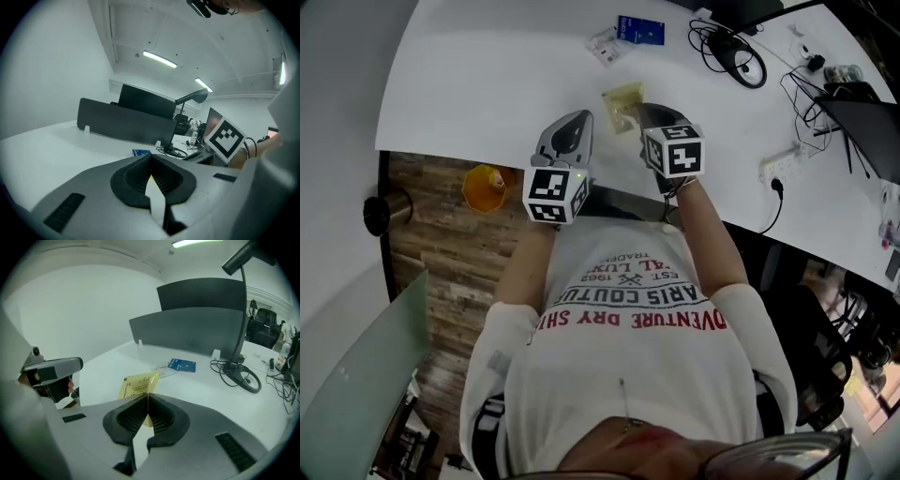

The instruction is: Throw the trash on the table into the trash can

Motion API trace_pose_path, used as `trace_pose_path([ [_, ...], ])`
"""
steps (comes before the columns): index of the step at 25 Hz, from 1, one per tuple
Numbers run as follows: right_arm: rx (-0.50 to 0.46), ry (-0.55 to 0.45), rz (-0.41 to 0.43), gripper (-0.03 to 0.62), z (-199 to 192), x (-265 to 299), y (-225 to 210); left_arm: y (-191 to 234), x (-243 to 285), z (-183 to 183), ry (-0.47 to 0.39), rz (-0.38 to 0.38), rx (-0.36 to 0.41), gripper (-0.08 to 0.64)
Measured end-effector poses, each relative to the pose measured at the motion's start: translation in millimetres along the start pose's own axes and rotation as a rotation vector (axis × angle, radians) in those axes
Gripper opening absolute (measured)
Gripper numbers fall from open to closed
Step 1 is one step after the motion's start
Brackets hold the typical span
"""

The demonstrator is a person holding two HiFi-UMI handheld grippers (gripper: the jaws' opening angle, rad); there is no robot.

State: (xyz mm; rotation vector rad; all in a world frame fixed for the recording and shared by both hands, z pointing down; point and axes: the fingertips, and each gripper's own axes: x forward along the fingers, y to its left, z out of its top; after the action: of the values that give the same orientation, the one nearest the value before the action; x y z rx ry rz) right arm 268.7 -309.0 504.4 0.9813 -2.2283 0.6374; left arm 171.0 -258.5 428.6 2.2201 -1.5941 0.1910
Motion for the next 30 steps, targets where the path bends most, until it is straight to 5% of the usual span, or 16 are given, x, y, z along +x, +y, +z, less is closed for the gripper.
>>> trace_pose_path([
  [11, -0.228, 0.033, 0.296, 0.028, -9, 20, 155, 79, -137, -33, -0.089, 0.362, -0.115, 0.023],
  [19, -0.405, 0.106, 0.491, 0.028, -17, 69, 338, 188, -275, -71, -0.127, 0.602, -0.245, 0.023],
  [30, -0.631, 0.339, 0.691, 0.028, -133, 182, 555, 330, -441, -204, -0.113, 0.873, -0.505, 0.023],
])
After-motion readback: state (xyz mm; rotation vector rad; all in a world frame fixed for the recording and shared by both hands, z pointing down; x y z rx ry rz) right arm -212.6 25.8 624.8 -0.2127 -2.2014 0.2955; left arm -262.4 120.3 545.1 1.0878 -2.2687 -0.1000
